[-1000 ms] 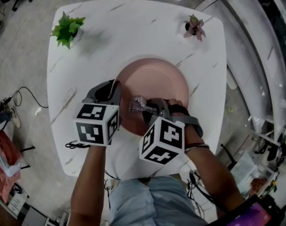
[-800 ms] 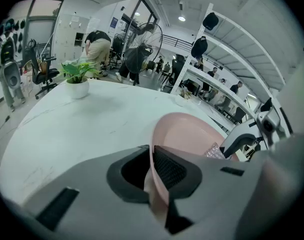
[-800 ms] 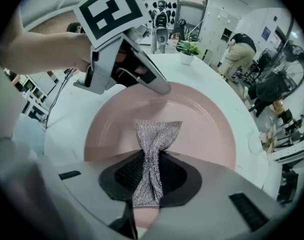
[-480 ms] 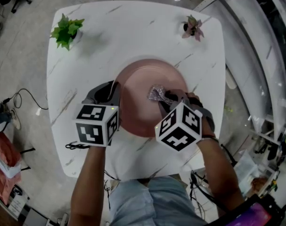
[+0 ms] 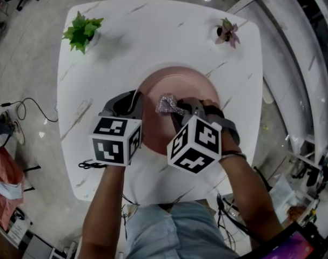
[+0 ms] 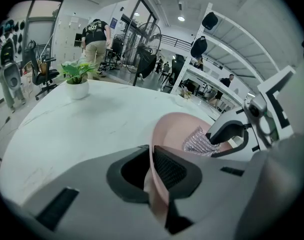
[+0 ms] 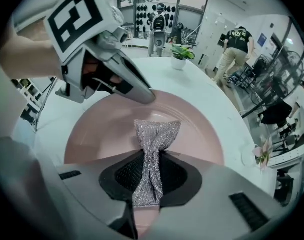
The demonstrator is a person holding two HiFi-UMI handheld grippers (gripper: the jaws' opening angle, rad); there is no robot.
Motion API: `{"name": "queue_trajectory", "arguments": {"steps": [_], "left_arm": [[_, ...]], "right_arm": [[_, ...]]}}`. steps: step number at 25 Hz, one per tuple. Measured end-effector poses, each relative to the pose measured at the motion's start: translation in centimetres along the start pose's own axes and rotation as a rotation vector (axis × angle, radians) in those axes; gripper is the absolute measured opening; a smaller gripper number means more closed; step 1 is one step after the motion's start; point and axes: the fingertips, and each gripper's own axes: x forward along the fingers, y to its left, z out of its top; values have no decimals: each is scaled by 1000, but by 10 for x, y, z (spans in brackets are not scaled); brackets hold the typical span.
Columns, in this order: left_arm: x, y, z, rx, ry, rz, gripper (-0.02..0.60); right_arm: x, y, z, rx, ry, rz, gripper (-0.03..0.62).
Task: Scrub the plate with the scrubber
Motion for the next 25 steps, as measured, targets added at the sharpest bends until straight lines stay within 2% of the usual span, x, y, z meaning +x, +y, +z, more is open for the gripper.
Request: {"name": "queue_trajectory", "arguments": {"steps": [4, 8, 12, 13, 15, 18, 22, 25], "left_arm": [[1, 1, -1, -3, 0, 5, 29], [1, 1, -1, 4, -2, 20, 29], [0, 2, -1, 41, -3, 45, 30], [-2, 2, -2, 68, 6, 61, 36], [-6, -1, -3, 132, 36, 98, 85], [-22, -8, 3, 160, 30, 137, 86], [-67, -20, 18, 137, -47, 185, 77], [-109, -52, 46, 174, -173, 191, 43]], "right_arm": [[-2, 27, 0, -52, -10, 63, 91], [-9, 45, -16, -50, 16, 119, 91], [-16, 49, -45, -21, 68, 119, 92], [-19, 47, -51, -5, 70, 106, 92], [-28, 36, -58, 37, 60, 66, 94], [-51, 13, -66, 97, 23, -15, 95], [-99, -16, -70, 202, -83, -107, 97], [-148, -37, -64, 323, -242, -187, 100]]}}
